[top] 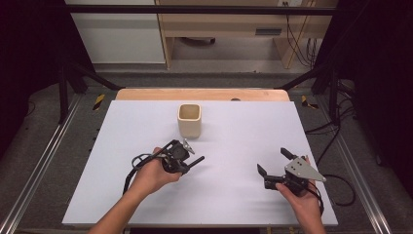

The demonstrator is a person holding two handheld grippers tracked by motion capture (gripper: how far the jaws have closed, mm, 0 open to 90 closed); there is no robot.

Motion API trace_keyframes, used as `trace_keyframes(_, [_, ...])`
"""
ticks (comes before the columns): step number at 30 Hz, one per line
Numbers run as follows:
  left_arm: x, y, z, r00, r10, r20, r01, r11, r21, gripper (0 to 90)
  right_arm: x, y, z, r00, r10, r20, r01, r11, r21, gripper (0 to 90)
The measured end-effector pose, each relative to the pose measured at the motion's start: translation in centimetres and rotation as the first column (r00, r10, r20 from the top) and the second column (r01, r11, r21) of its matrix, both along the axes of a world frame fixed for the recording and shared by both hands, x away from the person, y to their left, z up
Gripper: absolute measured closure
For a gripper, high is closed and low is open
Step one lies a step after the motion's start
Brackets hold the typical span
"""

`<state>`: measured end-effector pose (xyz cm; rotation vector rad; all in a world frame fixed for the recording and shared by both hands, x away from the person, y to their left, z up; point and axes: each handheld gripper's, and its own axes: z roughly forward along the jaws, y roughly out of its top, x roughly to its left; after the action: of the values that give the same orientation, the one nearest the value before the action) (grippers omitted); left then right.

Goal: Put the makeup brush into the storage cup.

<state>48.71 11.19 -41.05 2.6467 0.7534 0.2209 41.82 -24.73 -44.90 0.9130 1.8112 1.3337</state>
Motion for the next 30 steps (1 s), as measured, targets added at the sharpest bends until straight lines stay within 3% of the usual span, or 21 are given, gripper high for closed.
trace_keyframes(7, [0.5, -0.1, 1.7, 0.9987, -0.041, 0.029, 0.041, 0.9992, 0.007, 77.8, -0.3, 1.8, 0.2, 0.9992, 0.030, 0.026, -0.028, 0.995, -0.095, 3.4])
trace_keyframes(11, [0.7, -0.4, 2.8, 0.9969, -0.061, 0.050, 0.060, 0.9981, 0.011, 77.8, -0.6, 3.5, 0.3, 0.9974, 0.050, 0.053, -0.038, 0.977, -0.208, 5.1])
trace_keyframes(15, [0.6, -0.9, 3.4, 0.9948, -0.084, 0.058, 0.083, 0.9964, 0.017, 77.8, -0.7, 4.4, 0.5, 0.9957, 0.051, 0.077, -0.031, 0.969, -0.246, 6.1])
trace_keyframes(16, [0.7, -1.0, 3.6, 0.9939, -0.095, 0.057, 0.094, 0.9953, 0.022, 77.8, -0.8, 5.0, 0.6, 0.9943, 0.054, 0.092, -0.026, 0.959, -0.281, 7.4])
trace_keyframes(18, [0.6, -1.3, 3.8, 0.9923, -0.109, 0.058, 0.108, 0.9938, 0.025, 77.8, -0.8, 5.2, 0.6, 0.9934, 0.059, 0.098, -0.027, 0.954, -0.297, 8.2])
trace_keyframes(22, [0.6, -1.8, 4.1, 0.9900, -0.131, 0.054, 0.130, 0.9913, 0.021, 77.8, -0.9, 6.3, 0.3, 0.9925, 0.068, 0.102, -0.023, 0.923, -0.384, 10.2])
trace_keyframes(29, [0.6, -2.9, 4.1, 0.9837, -0.172, 0.052, 0.170, 0.9847, 0.036, 77.8, -0.8, 7.9, -0.1, 0.9892, 0.095, 0.112, -0.032, 0.882, -0.470, 11.0])
trace_keyframes(30, [0.6, -3.1, 4.1, 0.9834, -0.175, 0.049, 0.173, 0.9841, 0.040, 77.7, -0.8, 8.2, -0.2, 0.9877, 0.104, 0.116, -0.035, 0.872, -0.488, 11.4])
